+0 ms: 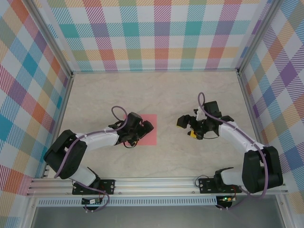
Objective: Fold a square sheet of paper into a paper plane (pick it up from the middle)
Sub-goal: Move the square sheet of paper to the center of the table.
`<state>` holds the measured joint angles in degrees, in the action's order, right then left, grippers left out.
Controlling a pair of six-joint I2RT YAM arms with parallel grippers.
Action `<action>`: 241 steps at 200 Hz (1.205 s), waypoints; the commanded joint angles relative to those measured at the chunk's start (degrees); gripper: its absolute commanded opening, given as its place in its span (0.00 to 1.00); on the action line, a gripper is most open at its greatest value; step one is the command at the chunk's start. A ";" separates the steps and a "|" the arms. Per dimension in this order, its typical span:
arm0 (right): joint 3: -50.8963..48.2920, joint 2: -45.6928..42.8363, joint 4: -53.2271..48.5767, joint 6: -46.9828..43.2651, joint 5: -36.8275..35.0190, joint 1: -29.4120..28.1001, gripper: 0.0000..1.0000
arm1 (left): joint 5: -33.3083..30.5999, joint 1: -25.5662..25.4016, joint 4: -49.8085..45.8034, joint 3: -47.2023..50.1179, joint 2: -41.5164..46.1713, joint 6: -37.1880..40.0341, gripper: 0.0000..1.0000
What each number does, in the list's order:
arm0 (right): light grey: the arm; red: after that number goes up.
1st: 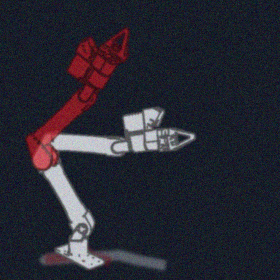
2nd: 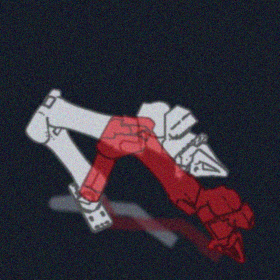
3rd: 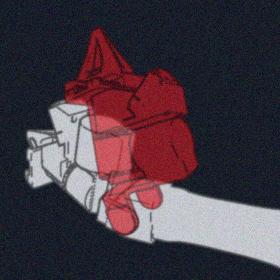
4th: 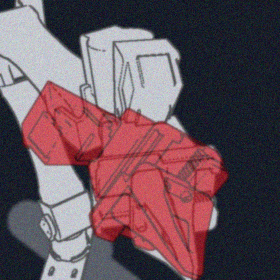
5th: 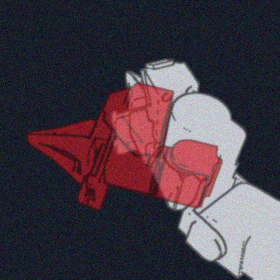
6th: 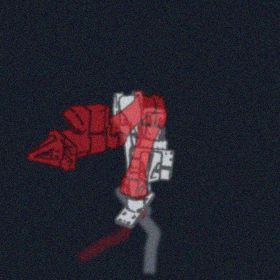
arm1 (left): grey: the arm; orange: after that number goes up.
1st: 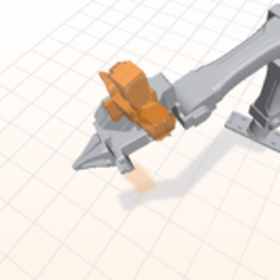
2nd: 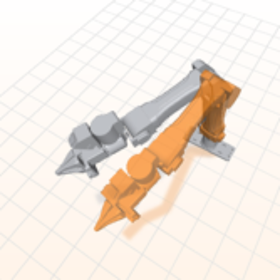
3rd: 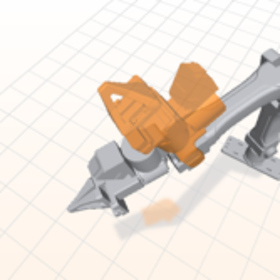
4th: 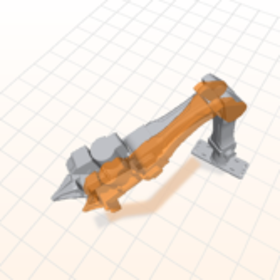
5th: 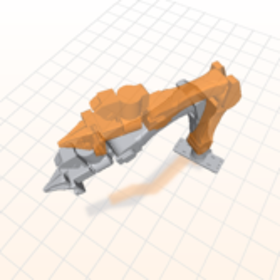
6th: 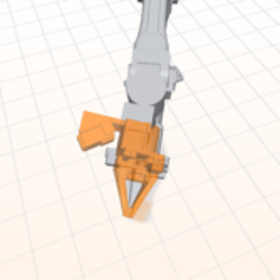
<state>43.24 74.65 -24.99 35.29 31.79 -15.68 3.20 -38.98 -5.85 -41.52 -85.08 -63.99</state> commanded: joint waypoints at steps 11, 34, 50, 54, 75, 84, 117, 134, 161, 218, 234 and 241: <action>5.00 4.17 1.57 5.22 -3.84 -6.63 1.00 | -14.77 0.51 -17.90 -2.20 13.54 0.13 1.00; 8.12 8.93 3.89 9.48 -7.49 -12.42 1.00 | -19.10 2.56 -22.67 1.05 22.74 2.31 1.00; 11.19 12.90 5.20 11.25 -9.19 -16.07 0.99 | -22.01 3.34 -24.82 4.16 29.87 3.26 1.00; 12.24 14.01 5.05 11.52 -9.67 -16.86 0.99 | -22.44 3.53 -25.03 5.06 31.55 3.65 1.00; 18.21 20.13 3.93 12.06 -11.31 -20.14 0.98 | -23.00 4.93 -25.64 9.36 39.73 5.22 1.00; 20.87 22.82 3.48 12.45 -11.25 -21.22 0.97 | -22.64 5.51 -26.20 10.55 42.32 5.89 1.00; 29.68 31.78 1.98 13.95 -11.82 -25.05 0.93 | -21.42 6.36 -27.77 12.55 47.47 7.65 1.00; 34.50 36.28 -0.25 14.32 -12.09 -26.40 0.92 | -21.56 6.46 -28.08 12.73 48.38 8.23 1.00; 39.87 41.92 -1.55 14.62 -11.70 -27.85 0.90 | -21.15 6.62 -27.91 12.30 48.39 10.04 1.00; 43.92 46.89 -9.93 11.97 -17.49 -27.85 0.89 | -19.96 6.64 -23.58 12.71 46.34 12.24 1.00; 43.97 47.96 -10.20 11.52 -17.18 -27.56 0.89 | -21.73 6.73 -20.32 11.90 43.43 14.59 1.00; 43.80 48.24 -10.33 11.91 -17.52 -27.56 0.89 | -23.15 6.77 -20.02 10.68 41.63 16.21 1.00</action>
<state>86.65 120.49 -30.20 48.29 16.88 -43.59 -17.19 -33.17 -30.46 -29.12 -39.83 -52.71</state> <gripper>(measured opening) 0.893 0.998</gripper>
